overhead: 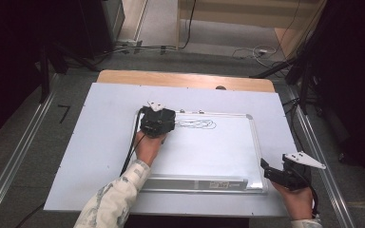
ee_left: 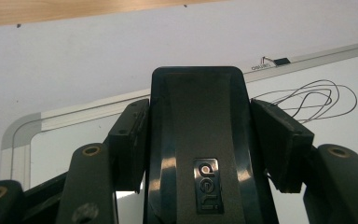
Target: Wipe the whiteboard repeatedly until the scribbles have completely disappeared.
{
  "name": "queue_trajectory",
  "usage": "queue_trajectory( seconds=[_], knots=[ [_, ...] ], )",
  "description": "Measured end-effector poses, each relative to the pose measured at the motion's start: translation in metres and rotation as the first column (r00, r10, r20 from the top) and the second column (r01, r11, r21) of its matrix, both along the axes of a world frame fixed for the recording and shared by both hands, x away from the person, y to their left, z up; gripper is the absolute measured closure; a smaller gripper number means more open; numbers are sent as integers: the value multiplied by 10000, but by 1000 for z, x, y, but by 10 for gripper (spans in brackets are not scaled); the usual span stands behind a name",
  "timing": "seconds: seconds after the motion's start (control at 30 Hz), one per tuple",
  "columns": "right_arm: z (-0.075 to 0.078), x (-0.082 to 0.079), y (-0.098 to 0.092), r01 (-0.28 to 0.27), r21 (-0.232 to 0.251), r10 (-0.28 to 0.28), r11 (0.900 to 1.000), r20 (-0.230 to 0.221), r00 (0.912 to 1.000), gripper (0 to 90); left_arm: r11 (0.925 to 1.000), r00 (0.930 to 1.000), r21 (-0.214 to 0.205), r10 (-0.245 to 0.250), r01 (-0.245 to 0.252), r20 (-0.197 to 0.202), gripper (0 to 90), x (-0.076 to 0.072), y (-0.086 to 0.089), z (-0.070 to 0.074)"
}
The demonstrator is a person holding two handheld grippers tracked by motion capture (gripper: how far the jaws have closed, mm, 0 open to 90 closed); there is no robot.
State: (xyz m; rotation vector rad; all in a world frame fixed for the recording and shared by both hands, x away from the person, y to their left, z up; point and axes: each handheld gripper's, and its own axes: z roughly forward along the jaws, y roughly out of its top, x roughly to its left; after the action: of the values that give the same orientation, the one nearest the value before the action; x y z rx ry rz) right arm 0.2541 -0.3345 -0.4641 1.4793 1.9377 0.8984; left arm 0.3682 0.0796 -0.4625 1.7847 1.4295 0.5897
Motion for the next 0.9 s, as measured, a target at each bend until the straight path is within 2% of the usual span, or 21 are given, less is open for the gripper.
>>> queue_trajectory(
  seconds=[0.53, 0.73, 0.9],
  knots=[
    [0, 0, -1, 18, 39, -18, 10000, -27, 10000, 159, 9998, 10000, 190, -77, 78, -38, 407, 15, -7, -5],
    [0, 0, -1, 33, 35, -33, 10000, -27, 10000, 159, 10000, 9999, 39, 12, -11, -135, 407, 22, -6, -7],
    [0, 0, -1, 43, 40, -43, 10000, -30, 10000, 159, 10000, 9998, 83, 26, -24, -174, 407, 25, -7, -9]
  ],
)
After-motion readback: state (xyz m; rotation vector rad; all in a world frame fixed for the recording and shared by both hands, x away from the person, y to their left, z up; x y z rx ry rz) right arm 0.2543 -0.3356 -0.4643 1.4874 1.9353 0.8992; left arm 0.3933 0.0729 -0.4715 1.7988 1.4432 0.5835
